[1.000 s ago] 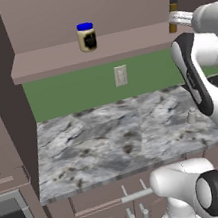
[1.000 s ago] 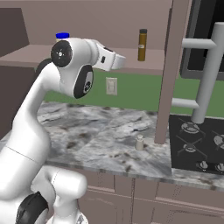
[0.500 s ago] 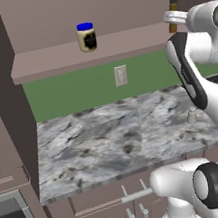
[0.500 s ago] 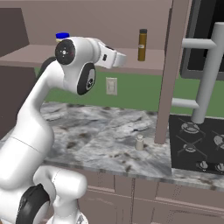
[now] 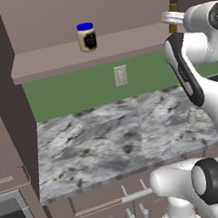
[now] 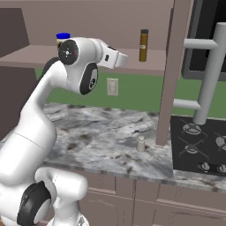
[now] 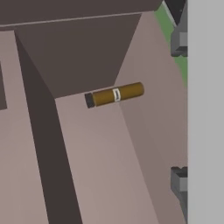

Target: Collect the turmeric, mayonnaise, and shaker from the cabinet and place them next to the stove.

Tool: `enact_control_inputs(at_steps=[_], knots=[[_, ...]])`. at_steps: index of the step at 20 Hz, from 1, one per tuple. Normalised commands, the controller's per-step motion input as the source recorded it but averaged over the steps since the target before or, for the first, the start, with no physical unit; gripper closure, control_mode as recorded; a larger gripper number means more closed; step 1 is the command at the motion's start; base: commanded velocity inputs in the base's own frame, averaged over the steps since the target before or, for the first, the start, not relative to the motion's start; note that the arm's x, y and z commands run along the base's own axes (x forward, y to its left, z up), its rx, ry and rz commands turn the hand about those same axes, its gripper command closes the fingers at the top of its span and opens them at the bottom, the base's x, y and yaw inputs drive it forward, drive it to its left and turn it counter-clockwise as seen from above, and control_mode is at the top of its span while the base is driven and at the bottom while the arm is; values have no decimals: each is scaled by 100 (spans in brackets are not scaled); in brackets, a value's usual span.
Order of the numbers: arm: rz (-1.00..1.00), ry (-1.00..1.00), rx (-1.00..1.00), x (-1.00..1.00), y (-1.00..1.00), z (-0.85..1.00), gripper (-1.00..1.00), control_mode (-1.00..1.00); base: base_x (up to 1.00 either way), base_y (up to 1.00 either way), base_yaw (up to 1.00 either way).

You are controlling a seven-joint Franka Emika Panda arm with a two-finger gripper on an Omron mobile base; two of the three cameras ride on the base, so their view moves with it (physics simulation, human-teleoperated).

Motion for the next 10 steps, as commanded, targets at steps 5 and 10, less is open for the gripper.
enact_control_inputs(at_steps=[5, 10], knots=[[0, 0, 0, 24, 0, 2, -100, -100, 0, 0, 0], [-3, 2, -5, 24, 1, 18, -100, -100, 0, 0, 0]])
